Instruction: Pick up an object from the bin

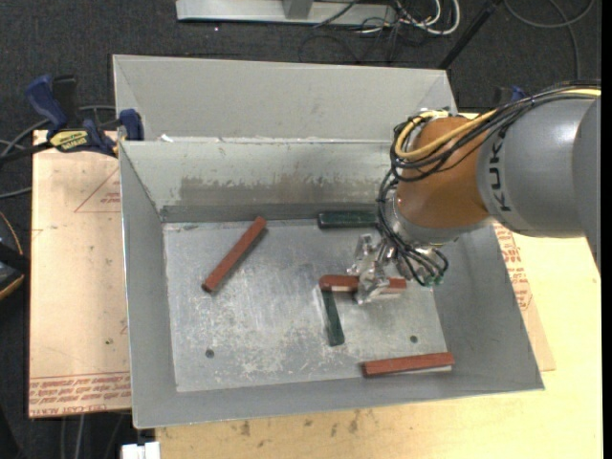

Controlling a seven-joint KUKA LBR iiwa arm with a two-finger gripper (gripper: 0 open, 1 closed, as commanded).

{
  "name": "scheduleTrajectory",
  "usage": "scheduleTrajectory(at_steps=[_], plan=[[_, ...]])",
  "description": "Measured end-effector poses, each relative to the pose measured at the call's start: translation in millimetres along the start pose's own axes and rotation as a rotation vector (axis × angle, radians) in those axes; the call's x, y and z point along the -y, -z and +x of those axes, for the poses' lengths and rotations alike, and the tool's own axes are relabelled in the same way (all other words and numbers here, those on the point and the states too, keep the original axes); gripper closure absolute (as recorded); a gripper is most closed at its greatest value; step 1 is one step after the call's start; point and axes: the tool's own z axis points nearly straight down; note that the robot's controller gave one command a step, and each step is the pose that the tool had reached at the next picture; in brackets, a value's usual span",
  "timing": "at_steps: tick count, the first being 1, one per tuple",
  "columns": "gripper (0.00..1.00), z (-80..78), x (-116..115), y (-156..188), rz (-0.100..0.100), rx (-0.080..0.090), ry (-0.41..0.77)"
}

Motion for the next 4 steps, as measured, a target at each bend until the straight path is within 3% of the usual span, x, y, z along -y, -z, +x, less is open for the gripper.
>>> scheduleTrajectory(at_steps=[1,2,4], plan=[[1.00,0.0,0.0,0.0,0.000,0.000,0.000],[1.00,4.1,-8.2,153.0,-0.003,-0.014,-0.047],[1.00,4.6,-8.3,152.1,-0.004,-0.017,-0.048]])
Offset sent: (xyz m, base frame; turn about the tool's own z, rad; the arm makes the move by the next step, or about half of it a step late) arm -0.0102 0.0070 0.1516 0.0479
